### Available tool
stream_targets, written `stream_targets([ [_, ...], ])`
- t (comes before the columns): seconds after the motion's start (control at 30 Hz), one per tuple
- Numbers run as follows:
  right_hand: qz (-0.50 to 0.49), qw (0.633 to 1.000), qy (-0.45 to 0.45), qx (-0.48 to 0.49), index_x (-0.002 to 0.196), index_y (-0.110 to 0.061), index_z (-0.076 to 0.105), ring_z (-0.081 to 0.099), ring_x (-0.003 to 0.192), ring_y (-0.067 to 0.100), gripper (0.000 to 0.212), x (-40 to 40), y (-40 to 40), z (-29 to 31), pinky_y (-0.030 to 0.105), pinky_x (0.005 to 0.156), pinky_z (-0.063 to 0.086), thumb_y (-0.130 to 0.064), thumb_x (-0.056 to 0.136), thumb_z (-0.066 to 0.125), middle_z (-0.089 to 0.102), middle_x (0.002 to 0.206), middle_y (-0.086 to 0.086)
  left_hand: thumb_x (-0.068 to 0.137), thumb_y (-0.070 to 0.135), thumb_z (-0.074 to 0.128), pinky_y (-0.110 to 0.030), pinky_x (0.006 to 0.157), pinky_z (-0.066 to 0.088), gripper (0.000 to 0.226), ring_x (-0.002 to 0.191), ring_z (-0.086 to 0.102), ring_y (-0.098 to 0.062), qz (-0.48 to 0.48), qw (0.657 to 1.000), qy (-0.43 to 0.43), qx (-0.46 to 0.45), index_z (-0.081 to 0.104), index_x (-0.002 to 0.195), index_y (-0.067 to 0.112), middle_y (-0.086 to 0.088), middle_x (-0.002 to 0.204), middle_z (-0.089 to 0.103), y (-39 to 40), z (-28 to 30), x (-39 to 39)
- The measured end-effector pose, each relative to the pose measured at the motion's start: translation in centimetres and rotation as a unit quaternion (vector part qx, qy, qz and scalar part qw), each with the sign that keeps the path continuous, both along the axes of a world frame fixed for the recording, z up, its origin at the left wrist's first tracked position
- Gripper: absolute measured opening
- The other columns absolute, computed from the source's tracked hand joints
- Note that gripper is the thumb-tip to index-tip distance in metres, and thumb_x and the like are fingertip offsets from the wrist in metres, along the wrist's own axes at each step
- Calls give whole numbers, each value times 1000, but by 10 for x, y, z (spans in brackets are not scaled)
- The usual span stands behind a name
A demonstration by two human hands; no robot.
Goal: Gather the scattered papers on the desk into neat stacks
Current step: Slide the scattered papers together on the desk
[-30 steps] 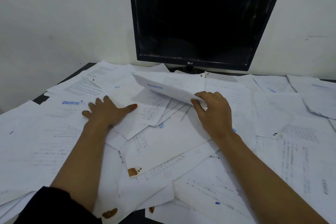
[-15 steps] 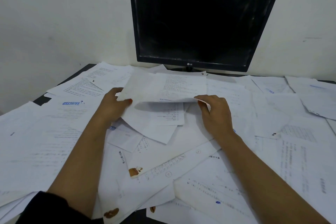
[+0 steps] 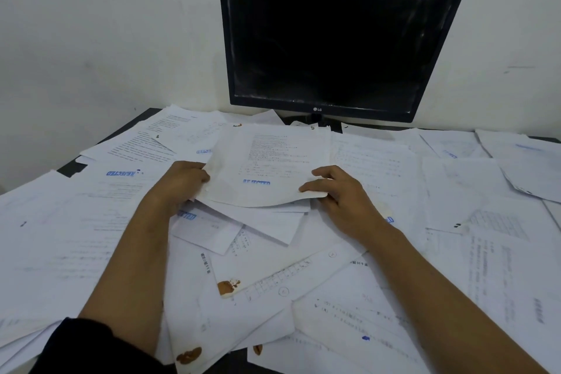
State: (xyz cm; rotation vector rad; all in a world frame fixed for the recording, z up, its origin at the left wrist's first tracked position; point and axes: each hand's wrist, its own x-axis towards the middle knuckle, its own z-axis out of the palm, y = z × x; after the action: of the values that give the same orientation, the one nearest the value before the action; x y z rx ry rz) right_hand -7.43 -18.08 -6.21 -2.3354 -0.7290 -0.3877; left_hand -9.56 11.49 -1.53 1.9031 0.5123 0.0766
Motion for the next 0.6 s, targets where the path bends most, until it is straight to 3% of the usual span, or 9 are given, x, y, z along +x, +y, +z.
stream_targets([
  [0.07,12,1000,-8,10,105,-25,75,55,106,12,47,0,1,1,2,83,31,13,82,57,56,126,3,95,2,50,-26,58,41,26,65,48,-21,-9,1000,7,12,59,75,17,-6,80,54,-1,1,0],
  [0.13,25,1000,-14,7,104,-25,75,53,102,7,51,-1,2,1,1,82,30,15,80,56,56,128,2,96,4,47,-27,55,43,21,70,49,-22,-2,1000,10,-2,63,100,18,-11,98,54,0,0,0],
  [0.2,42,999,4,-2,107,-28,74,53,108,8,52,-3,2,2,3,87,31,14,82,54,53,133,0,96,5,46,-28,54,44,39,75,49,-23,5,1000,8,-17,56,130,23,-10,112,51,1,0,0],
  [0.23,51,998,25,-12,110,-30,72,51,116,10,51,-4,3,2,8,92,33,10,84,54,50,137,-2,97,5,46,-27,52,45,42,76,49,-22,2,1000,9,-16,54,134,21,-10,115,50,1,-1,0],
  [0.3,64,995,70,-36,120,-36,66,45,129,10,48,-8,4,4,22,102,37,-5,86,51,44,144,-6,98,9,47,-23,45,44,32,75,50,-20,-4,1000,7,-12,58,128,17,-15,119,54,0,0,-1],
  [0.37,65,992,110,-22,129,-42,58,43,130,7,52,-14,4,9,32,106,38,-24,82,45,44,146,-11,98,20,54,-22,50,41,25,73,52,-17,-13,1000,0,-10,57,122,16,-15,123,58,-2,2,-3],
  [0.43,79,986,140,38,132,-42,55,48,125,6,59,-18,4,15,36,105,41,-35,75,42,48,142,-14,93,28,65,-23,55,40,46,75,53,-14,-23,1000,-6,-13,51,135,16,-7,125,55,-1,0,-2],
  [0.5,82,984,130,86,132,-36,56,53,118,7,58,-19,5,16,36,101,45,-38,76,41,54,136,-14,90,22,69,-23,55,41,56,77,55,-15,-32,999,-2,-13,47,140,14,-3,124,55,-1,0,-5],
  [0.6,-52,988,59,130,128,-26,60,57,108,10,49,-18,7,14,35,94,48,-47,88,41,60,122,-9,92,11,65,-29,67,53,35,84,66,-20,-55,996,-8,-74,60,127,10,-3,108,68,3,-1,-4],
])
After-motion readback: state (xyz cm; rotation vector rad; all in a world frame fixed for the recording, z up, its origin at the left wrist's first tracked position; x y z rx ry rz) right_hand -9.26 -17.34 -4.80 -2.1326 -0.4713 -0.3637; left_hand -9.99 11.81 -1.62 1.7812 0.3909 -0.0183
